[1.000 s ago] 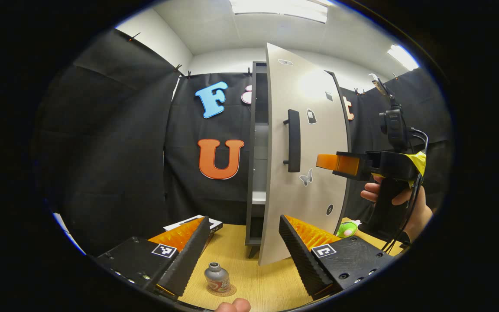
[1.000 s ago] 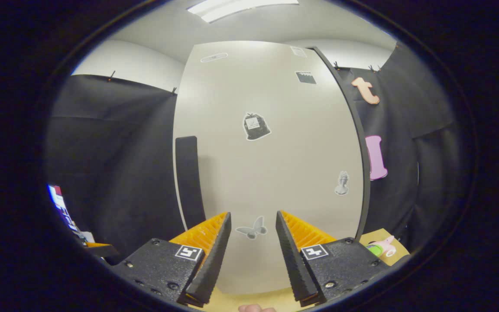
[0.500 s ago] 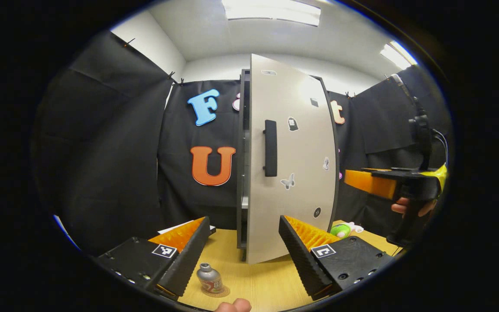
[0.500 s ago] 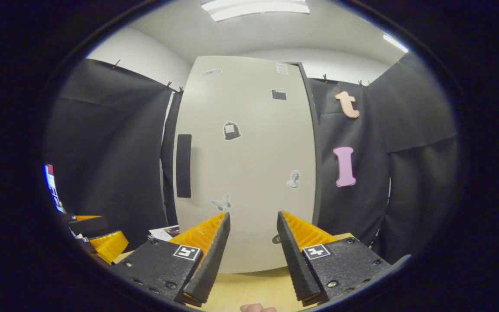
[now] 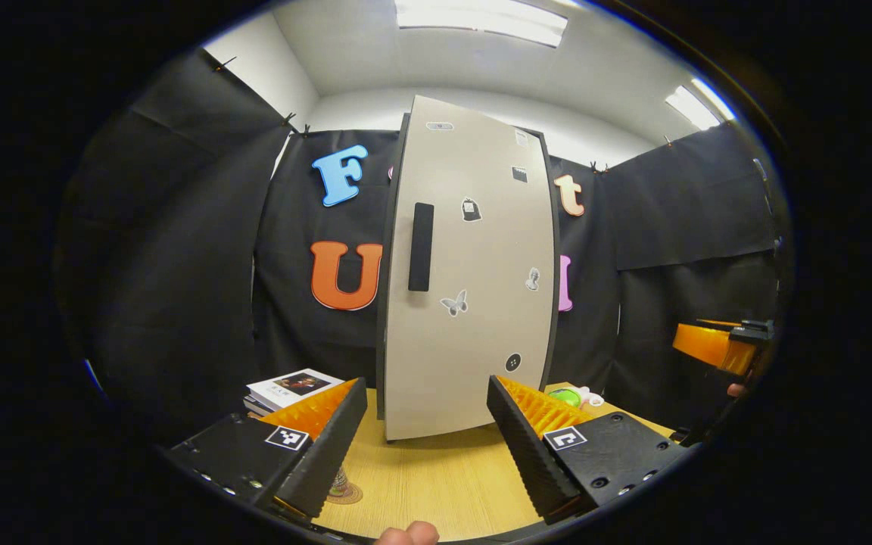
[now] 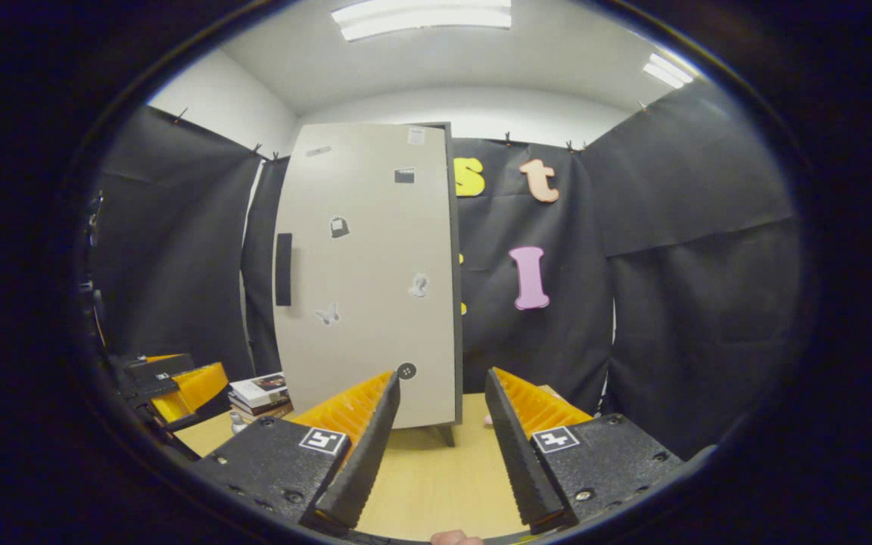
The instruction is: Open the cabinet door with the right hand, grasp the bottle in the cabinet with the left hand and place it on the coaster, then close the cabinet door with the right hand.
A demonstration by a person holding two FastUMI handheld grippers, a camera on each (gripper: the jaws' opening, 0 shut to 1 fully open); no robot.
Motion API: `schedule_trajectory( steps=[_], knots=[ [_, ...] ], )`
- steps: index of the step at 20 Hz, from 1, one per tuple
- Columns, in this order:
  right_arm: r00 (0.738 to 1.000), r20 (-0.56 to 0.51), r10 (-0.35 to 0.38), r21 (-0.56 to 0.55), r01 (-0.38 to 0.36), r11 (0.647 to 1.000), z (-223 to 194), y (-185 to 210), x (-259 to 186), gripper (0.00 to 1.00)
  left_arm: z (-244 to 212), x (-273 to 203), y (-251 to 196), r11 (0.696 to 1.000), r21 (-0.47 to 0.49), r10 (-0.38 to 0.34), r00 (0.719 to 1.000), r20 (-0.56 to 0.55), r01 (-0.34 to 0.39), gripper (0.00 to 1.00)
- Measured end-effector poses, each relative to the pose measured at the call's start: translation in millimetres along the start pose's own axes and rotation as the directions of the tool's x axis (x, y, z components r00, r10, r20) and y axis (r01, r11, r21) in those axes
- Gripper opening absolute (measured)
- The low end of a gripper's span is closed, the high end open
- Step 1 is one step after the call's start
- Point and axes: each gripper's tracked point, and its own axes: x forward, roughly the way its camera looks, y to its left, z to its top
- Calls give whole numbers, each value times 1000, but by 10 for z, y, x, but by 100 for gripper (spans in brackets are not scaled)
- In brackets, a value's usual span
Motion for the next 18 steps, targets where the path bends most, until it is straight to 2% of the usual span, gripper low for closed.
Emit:
schedule_trajectory(
  steps=[1, 2, 4, 6, 11, 15, 18],
  knots=[
    [1000, -22, -20, 5, 20, 1000, -98, -83, -28, 76, -4, -13, 8, 1000, 6, 9, 1000, 6, -9, 100],
    [998, -37, -42, 3, 42, 999, -162, -166, -53, 76, -22, -16, 2, 1000, 12, 12, 1000, 5, -12, 96],
    [996, -36, -75, 4, 76, 997, -161, -291, -78, 79, -72, -37, -17, 1000, 18, 18, 1000, -6, -18, 96],
    [998, -10, -65, 14, 65, 998, -117, -303, -76, 78, -75, -58, -36, 1000, 17, 23, 1000, -3, -23, 96],
    [997, -7, -72, 15, 73, 997, -165, -402, -97, 87, -48, -96, -129, 999, 27, 22, 1000, 6, -22, 96],
    [998, 0, -61, 36, 61, 998, -174, -380, -96, 89, 28, -108, -211, 999, 38, 11, 999, 34, -12, 96],
    [999, -25, -41, 46, 43, 998, -259, -332, -94, 87, 22, -108, -244, 999, 39, 1, 1000, 31, -2, 96]
  ],
)
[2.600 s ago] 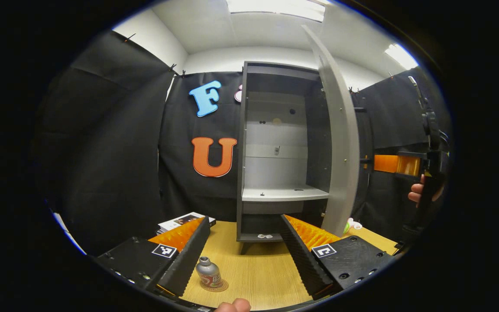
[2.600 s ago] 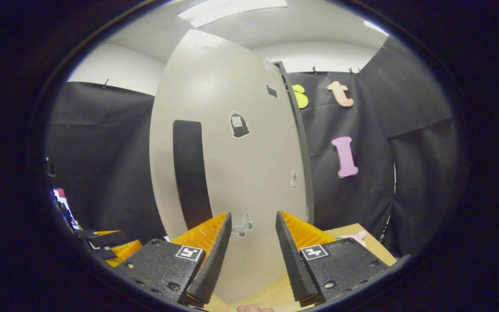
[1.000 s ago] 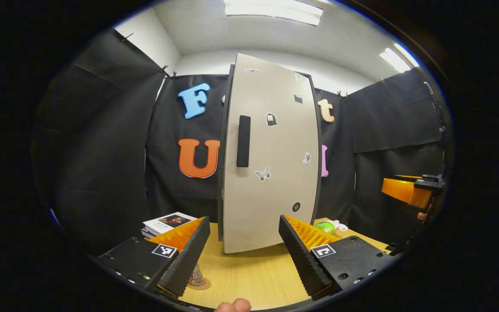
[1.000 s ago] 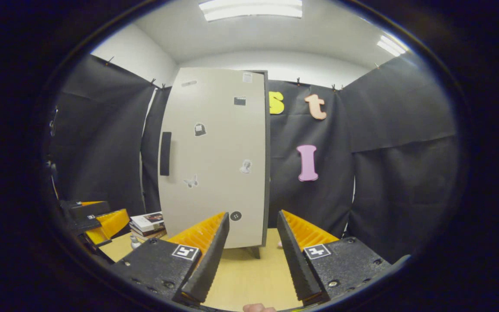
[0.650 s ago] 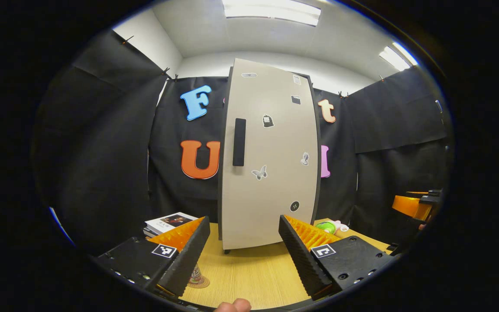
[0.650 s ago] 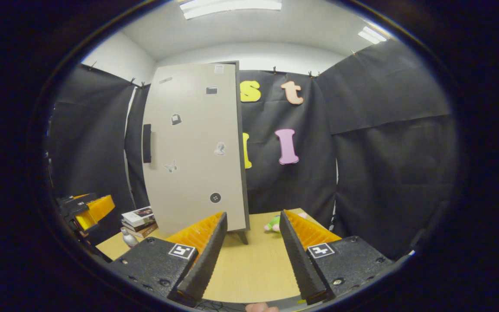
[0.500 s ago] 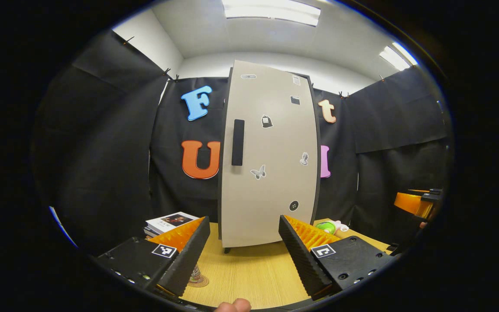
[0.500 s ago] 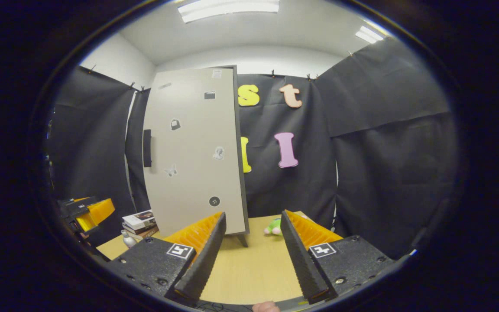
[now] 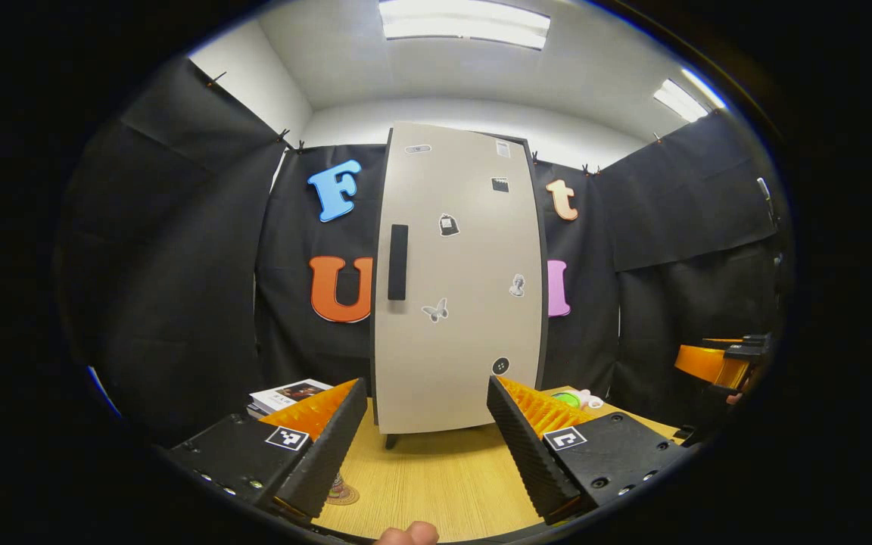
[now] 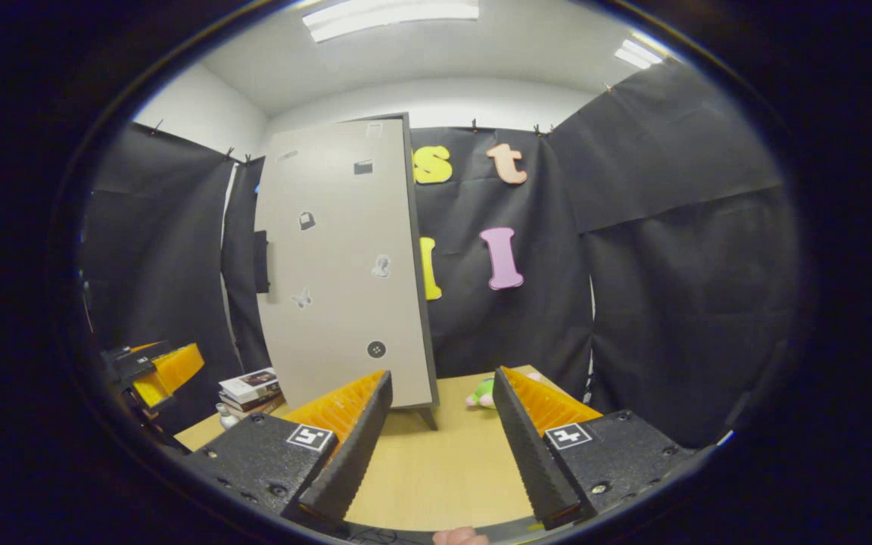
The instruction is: Open the cabinet door with the right hand, grasp the bottle in the cabinet with the left hand and place it on the coaster, then close the cabinet door with the right hand.
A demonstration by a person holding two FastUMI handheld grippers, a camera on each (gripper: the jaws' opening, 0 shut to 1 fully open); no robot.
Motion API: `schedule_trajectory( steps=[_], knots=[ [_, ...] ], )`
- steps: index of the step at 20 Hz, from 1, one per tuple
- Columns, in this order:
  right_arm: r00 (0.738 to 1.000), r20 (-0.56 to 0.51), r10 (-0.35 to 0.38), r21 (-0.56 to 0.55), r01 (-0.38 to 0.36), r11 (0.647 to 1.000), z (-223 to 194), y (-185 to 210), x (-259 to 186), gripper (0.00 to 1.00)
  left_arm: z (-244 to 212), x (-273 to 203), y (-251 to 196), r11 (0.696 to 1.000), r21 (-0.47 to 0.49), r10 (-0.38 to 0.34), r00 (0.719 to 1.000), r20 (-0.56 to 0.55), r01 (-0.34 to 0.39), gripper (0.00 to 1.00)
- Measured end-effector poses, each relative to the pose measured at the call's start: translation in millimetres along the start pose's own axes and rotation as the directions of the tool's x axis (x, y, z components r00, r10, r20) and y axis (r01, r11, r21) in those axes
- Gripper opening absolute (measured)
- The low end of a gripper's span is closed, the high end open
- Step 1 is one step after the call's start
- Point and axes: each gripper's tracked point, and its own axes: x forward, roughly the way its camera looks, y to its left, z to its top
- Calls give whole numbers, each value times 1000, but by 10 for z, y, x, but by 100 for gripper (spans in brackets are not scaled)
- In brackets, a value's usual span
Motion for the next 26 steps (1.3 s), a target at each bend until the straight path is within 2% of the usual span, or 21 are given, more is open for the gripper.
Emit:
schedule_trajectory(
  steps=[26],
  knots=[
    [1000, 22, 7, 2, -8, 1000, 52, 111, 56, 87, 29, 78, 78, 1000, -2, -8, 1000, 13, 8, 96]
  ],
)
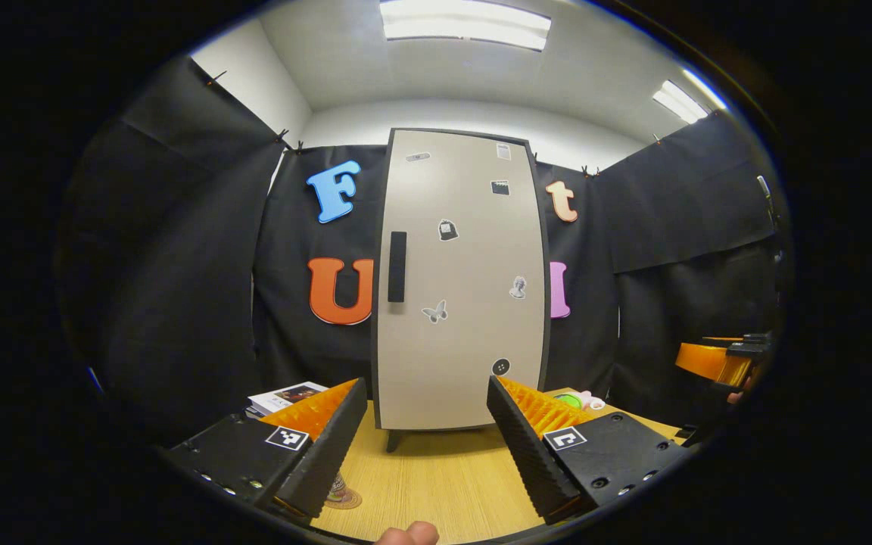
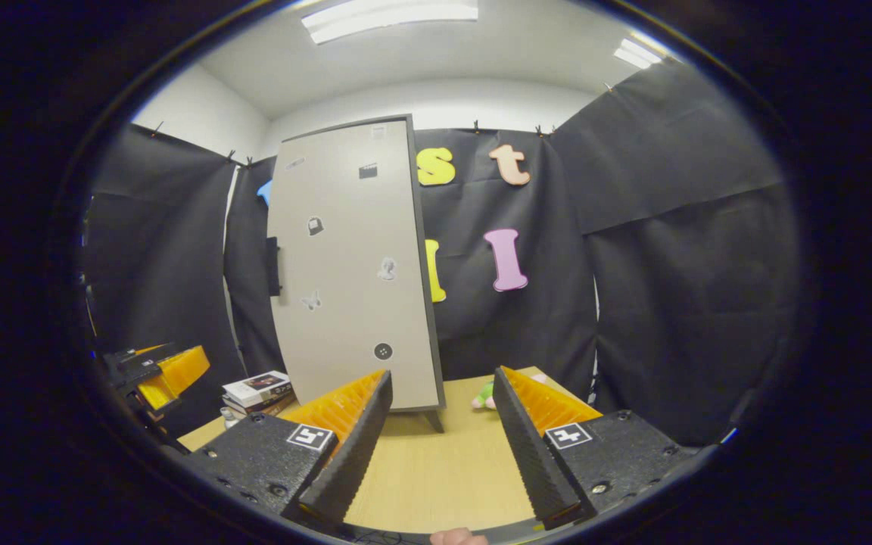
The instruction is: Open the cabinet door with the right hand, grasp the bottle in the cabinet with the left hand and place it on the coaster, then close the cabinet door with the right hand.
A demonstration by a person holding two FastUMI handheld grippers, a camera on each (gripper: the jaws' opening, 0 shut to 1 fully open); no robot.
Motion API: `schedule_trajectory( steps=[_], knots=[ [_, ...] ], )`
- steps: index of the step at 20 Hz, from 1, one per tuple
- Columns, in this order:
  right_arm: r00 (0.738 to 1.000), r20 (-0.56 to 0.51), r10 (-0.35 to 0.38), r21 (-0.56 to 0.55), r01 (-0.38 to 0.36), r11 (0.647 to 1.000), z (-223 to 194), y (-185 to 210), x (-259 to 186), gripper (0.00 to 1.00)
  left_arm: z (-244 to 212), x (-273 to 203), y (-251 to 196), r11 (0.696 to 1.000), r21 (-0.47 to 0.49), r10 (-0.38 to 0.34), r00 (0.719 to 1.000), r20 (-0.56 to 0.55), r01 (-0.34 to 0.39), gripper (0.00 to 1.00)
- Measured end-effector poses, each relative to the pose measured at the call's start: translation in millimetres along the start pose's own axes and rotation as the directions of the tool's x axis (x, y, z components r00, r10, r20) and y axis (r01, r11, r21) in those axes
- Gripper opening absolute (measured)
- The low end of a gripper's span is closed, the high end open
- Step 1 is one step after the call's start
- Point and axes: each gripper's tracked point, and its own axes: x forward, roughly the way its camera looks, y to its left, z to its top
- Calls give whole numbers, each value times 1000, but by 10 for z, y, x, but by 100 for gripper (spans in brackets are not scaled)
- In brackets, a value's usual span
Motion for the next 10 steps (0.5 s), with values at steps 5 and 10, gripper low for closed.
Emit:
schedule_trajectory(
  steps=[5, 10],
  knots=[
    [1000, 2, 8, -11, -8, 1000, 4, 41, 5, 87, 10, -6, 1, 1000, 0, -1, 1000, 1, 1, 96],
    [1000, -2, 10, -6, -10, 1000, -20, 34, 9, 87, 3, -16, -4, 1000, 0, 1, 1000, 1, -1, 96]
  ],
)
